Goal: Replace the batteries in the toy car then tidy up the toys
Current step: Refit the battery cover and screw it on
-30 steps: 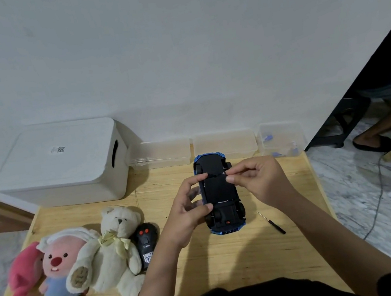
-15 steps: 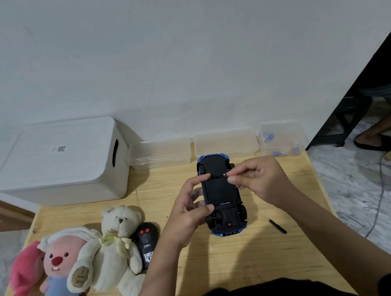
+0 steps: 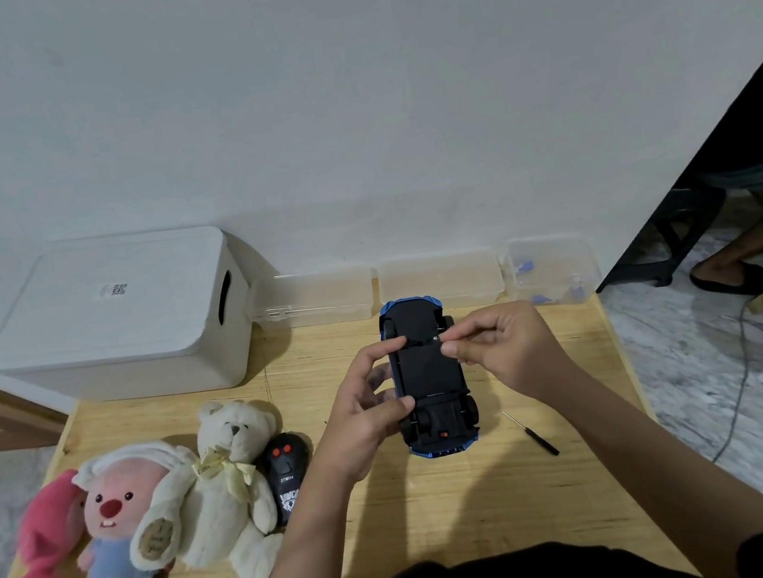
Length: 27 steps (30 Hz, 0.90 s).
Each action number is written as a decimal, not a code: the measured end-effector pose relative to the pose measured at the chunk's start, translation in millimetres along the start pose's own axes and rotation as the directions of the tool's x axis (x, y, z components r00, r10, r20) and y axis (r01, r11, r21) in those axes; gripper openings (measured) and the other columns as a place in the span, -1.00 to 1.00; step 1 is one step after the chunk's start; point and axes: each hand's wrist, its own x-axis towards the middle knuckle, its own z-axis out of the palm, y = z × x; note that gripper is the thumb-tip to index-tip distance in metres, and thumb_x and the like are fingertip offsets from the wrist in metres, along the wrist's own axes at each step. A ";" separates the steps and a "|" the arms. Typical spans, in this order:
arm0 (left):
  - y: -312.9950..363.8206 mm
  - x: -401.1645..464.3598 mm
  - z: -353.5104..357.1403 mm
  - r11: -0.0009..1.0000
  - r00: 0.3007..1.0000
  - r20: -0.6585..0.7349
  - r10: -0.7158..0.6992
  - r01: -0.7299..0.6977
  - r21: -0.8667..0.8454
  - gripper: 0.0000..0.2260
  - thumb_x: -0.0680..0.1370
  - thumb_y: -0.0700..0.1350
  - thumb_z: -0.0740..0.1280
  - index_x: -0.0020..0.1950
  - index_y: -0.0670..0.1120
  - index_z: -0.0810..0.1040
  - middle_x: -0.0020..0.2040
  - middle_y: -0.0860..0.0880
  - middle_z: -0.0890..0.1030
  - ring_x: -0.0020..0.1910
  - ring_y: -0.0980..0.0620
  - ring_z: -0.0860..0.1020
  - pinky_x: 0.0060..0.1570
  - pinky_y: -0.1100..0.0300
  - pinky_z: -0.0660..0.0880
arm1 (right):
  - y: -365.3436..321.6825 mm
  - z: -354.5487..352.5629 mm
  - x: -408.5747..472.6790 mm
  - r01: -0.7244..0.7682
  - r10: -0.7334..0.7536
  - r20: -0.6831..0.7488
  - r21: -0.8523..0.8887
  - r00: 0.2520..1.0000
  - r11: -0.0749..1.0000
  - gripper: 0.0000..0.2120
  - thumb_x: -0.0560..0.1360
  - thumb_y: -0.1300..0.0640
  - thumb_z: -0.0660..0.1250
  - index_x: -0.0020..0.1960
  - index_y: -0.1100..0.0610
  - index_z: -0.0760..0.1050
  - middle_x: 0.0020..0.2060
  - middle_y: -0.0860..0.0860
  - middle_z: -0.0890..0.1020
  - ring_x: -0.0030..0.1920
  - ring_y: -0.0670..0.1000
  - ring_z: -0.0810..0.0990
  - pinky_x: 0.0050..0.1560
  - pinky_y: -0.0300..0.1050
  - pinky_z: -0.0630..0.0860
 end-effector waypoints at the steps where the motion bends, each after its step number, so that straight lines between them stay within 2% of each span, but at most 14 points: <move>1: 0.3 0.1 0.2 1.000 1.000 -0.003 -0.001 0.001 0.000 -0.47 0.32 -0.16 0.42 0.27 0.09 0.47 0.20 -0.25 0.48 -0.01 -0.20 0.46 -0.10 -0.01 0.56 | 0.0 0.6 0.1 -0.003 0.003 -0.005 -0.004 1.000 1.000 -0.78 0.35 0.38 0.47 -0.25 0.05 0.65 -0.35 -0.08 0.69 -0.28 -0.07 0.68 -0.18 -0.25 0.60; 6: 3.2 -1.4 1.7 1.000 0.999 -0.029 -0.018 0.018 -0.019 -0.50 0.35 -0.09 0.41 0.28 0.04 0.46 0.20 -0.27 0.50 0.04 -0.19 0.58 -0.11 -0.06 0.58 | -1.7 2.8 -0.6 0.007 -0.007 -0.017 -0.038 1.000 0.999 -0.77 0.35 0.34 0.48 -0.25 0.01 0.64 -0.33 -0.11 0.69 -0.27 -0.06 0.67 -0.11 -0.20 0.62; 16: 4.8 -0.7 1.6 1.000 0.999 -0.043 -0.020 0.020 0.014 -0.50 0.35 -0.08 0.41 0.29 0.04 0.45 0.22 -0.30 0.49 0.09 -0.25 0.57 -0.04 -0.19 0.55 | -2.0 3.0 -0.3 0.026 -0.027 -0.023 -0.047 0.999 0.999 -0.80 0.35 0.33 0.48 -0.22 0.03 0.64 -0.24 -0.03 0.70 -0.23 -0.03 0.66 -0.06 -0.14 0.62; 23: 6.3 0.4 2.4 1.000 0.999 -0.044 -0.011 0.012 0.007 -0.51 0.35 -0.09 0.41 0.28 0.03 0.46 0.19 -0.26 0.52 0.09 -0.24 0.57 -0.02 -0.25 0.53 | 0.9 3.2 3.8 0.014 -0.014 -0.022 -0.027 1.000 1.000 -0.74 0.35 0.35 0.48 -0.25 -0.02 0.64 -0.31 -0.10 0.69 -0.24 -0.06 0.66 -0.07 -0.15 0.61; 27: 6.8 0.3 2.0 1.000 0.999 -0.035 -0.011 0.011 0.007 -0.51 0.35 -0.09 0.41 0.28 0.03 0.46 0.16 -0.21 0.54 0.06 -0.21 0.58 -0.04 -0.19 0.55 | 2.9 4.1 7.0 0.013 -0.013 -0.015 -0.014 1.000 1.000 -0.73 0.35 0.37 0.47 -0.25 -0.01 0.64 -0.33 -0.13 0.69 -0.25 -0.08 0.66 -0.08 -0.16 0.61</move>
